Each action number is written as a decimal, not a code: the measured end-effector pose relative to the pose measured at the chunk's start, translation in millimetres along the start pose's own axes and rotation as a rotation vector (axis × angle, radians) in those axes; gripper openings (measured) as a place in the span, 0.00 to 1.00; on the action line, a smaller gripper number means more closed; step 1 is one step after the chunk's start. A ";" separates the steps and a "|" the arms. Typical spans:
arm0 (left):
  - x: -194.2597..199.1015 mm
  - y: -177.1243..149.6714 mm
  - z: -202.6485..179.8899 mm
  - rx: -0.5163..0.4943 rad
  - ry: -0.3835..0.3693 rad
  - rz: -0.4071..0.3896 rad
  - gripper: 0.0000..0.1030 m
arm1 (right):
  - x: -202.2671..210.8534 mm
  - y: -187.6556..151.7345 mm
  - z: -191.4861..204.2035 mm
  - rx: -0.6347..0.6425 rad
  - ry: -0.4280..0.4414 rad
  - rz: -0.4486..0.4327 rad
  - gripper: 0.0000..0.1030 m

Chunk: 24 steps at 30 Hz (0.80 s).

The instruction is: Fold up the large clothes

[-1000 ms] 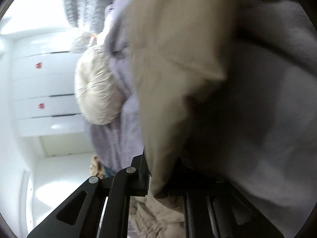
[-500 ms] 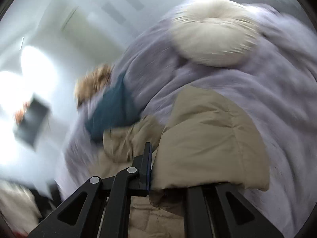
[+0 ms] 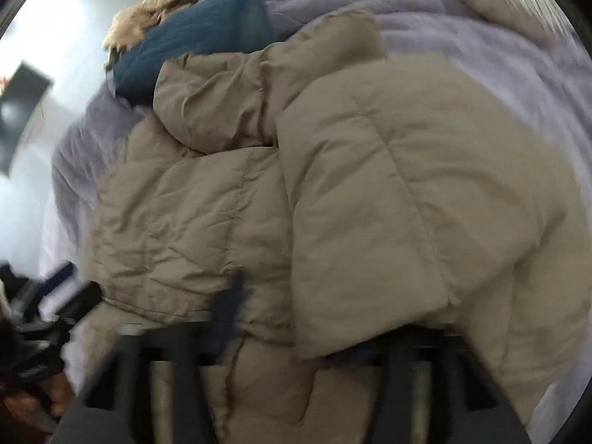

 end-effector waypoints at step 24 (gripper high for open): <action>7.4 35.7 38.9 0.223 -0.376 0.073 0.99 | 11.6 33.3 102.3 0.130 0.067 -0.052 0.47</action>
Point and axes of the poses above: each gripper's, at about its wrist camera, not at the fingertips, and x roughly against the way its jaws point, z to its left, y to its top, the point moved 8 cm from there along -x, roughly the way its jaws point, and after that the axes turned 10 degrees about x, right-handed, at the moved point
